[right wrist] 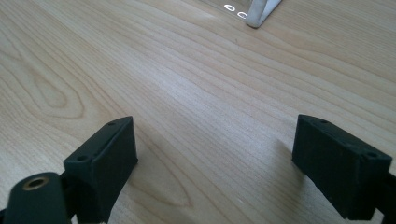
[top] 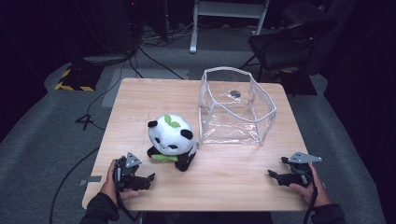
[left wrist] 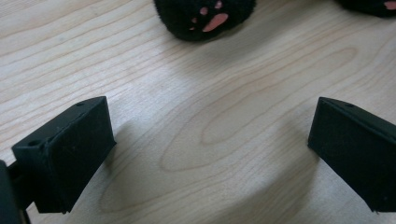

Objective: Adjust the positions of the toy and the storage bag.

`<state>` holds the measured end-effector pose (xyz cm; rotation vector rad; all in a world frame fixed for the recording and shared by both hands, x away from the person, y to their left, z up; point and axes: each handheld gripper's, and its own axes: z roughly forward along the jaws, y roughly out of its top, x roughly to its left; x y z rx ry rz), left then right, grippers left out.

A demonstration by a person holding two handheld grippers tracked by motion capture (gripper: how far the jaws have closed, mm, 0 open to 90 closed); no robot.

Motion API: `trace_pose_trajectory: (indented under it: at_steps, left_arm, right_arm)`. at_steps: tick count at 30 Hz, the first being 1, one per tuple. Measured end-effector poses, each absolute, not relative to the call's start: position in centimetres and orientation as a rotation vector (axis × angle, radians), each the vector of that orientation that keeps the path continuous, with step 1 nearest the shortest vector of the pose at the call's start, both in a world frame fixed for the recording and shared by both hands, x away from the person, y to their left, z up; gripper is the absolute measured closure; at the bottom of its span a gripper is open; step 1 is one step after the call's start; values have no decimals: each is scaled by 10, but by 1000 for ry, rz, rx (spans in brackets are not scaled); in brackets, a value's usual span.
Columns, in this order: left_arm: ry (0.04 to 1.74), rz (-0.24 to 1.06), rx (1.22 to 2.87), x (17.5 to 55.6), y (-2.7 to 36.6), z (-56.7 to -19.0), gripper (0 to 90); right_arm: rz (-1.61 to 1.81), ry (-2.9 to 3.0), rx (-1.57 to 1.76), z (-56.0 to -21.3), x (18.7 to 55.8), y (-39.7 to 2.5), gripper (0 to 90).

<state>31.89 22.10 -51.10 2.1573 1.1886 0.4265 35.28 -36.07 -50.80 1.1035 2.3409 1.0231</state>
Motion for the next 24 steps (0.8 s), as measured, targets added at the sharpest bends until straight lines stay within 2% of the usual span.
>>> trace_pose_trajectory:
  at_steps: [11, 13, 14, 15, 21, 24]
  left_arm:
    - [1131, 424, 2181, 314, 217, -511, 6]
    - [1096, 426, 2191, 312, 212, -509, 28]
    - [1074, 417, 2200, 311, 210, -508, 109]
    - [1060, 401, 2201, 311, 209, -508, 149]
    - [1056, 375, 2207, 317, 203, -507, 155]
    - [1061, 405, 2216, 320, 200, -505, 157]
  right_arm:
    - [1021, 2344, 1103, -508, 354, -361, 123]
    - [1019, 2344, 1103, -508, 355, -361, 122]
    - [1020, 2344, 1103, -508, 355, -360, 122]
    - [1018, 2344, 1103, -508, 355, -360, 122]
    - [1020, 2344, 1103, -508, 355, -360, 122]
    - [1019, 2344, 1103, -508, 355, -361, 122]
